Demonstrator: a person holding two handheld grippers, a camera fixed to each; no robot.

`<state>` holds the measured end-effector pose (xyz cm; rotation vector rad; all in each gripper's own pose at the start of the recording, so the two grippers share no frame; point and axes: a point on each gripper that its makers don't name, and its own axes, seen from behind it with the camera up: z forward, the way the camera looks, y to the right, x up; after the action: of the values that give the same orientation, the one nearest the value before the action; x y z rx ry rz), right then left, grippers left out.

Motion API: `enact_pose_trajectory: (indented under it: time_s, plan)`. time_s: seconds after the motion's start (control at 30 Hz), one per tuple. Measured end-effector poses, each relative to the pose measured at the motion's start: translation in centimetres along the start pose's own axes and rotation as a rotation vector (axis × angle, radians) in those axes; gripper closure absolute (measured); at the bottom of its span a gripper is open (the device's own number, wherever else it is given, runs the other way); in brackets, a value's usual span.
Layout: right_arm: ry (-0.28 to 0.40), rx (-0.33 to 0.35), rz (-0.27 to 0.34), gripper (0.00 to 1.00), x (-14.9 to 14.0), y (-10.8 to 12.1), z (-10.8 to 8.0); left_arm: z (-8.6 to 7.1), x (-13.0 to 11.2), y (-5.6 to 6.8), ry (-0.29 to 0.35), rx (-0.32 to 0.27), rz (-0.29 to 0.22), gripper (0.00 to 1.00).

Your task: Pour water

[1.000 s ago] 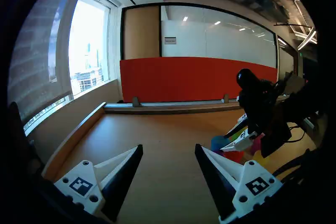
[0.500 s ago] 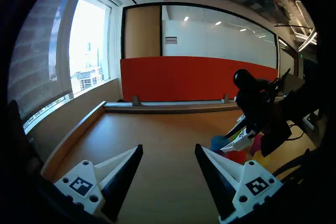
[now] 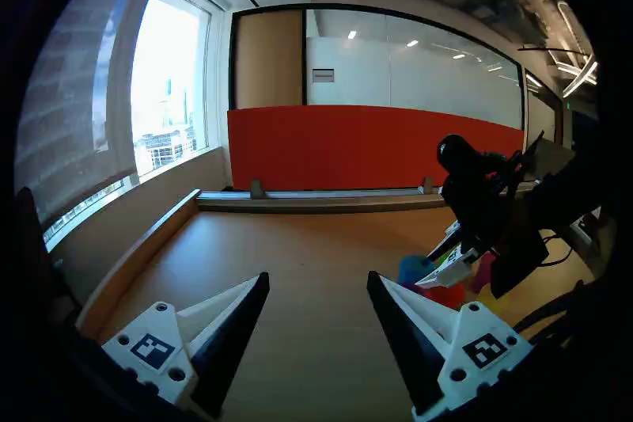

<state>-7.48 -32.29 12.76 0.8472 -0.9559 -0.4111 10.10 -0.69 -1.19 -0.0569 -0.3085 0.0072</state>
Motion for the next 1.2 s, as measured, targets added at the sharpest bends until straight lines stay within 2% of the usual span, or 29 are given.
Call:
enact_pose_trajectory:
  time_s: [0.3, 0.7, 1.2]
  plan:
    - [-0.006, -0.006, -0.006, 0.00, 0.16, -0.13, 0.30, 0.22, -0.06, 0.06, -0.001, -0.002, -0.001, 0.08]
    - [-0.012, -0.006, 0.008, 0.09, 0.07, -0.29, 0.51, 0.10, -0.31, -0.10, -0.004, 0.002, -0.001, 0.08]
    - [-0.009, -0.010, -0.001, 0.10, 0.03, -0.10, 0.35, 0.18, -0.47, -0.11, -0.007, 0.002, 0.003, 0.08]
